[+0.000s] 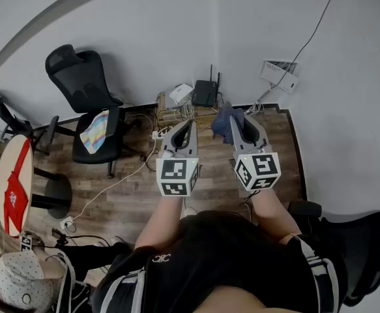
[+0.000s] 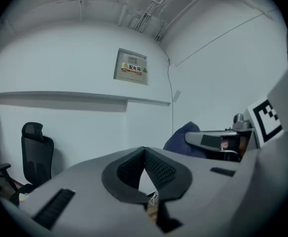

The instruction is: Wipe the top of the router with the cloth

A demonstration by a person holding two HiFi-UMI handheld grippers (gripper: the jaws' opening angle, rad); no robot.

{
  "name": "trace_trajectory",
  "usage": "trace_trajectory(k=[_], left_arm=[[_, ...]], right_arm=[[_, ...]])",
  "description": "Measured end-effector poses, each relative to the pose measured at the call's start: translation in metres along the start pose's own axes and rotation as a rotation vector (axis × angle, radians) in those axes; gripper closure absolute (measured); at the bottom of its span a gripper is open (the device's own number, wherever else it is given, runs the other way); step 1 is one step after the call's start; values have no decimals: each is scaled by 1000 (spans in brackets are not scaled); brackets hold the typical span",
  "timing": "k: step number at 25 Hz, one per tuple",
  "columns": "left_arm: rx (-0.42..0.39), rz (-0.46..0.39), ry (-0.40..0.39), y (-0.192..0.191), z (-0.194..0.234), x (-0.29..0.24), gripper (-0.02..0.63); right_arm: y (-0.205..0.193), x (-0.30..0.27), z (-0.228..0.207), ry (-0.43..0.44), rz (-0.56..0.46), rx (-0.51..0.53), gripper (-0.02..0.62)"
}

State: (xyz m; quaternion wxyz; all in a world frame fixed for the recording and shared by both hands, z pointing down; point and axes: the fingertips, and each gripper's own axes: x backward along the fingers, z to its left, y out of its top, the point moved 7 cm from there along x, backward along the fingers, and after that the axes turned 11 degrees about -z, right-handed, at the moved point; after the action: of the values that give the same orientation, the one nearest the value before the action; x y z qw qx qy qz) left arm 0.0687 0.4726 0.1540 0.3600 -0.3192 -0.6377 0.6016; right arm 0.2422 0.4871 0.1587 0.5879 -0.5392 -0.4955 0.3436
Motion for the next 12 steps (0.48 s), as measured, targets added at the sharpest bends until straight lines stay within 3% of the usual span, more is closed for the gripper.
trace_trajectory(k=[12], left_arm=[[11, 17, -27, -5, 24, -1, 603]], right_arm=[[-11, -19, 16, -18, 20, -7, 528]])
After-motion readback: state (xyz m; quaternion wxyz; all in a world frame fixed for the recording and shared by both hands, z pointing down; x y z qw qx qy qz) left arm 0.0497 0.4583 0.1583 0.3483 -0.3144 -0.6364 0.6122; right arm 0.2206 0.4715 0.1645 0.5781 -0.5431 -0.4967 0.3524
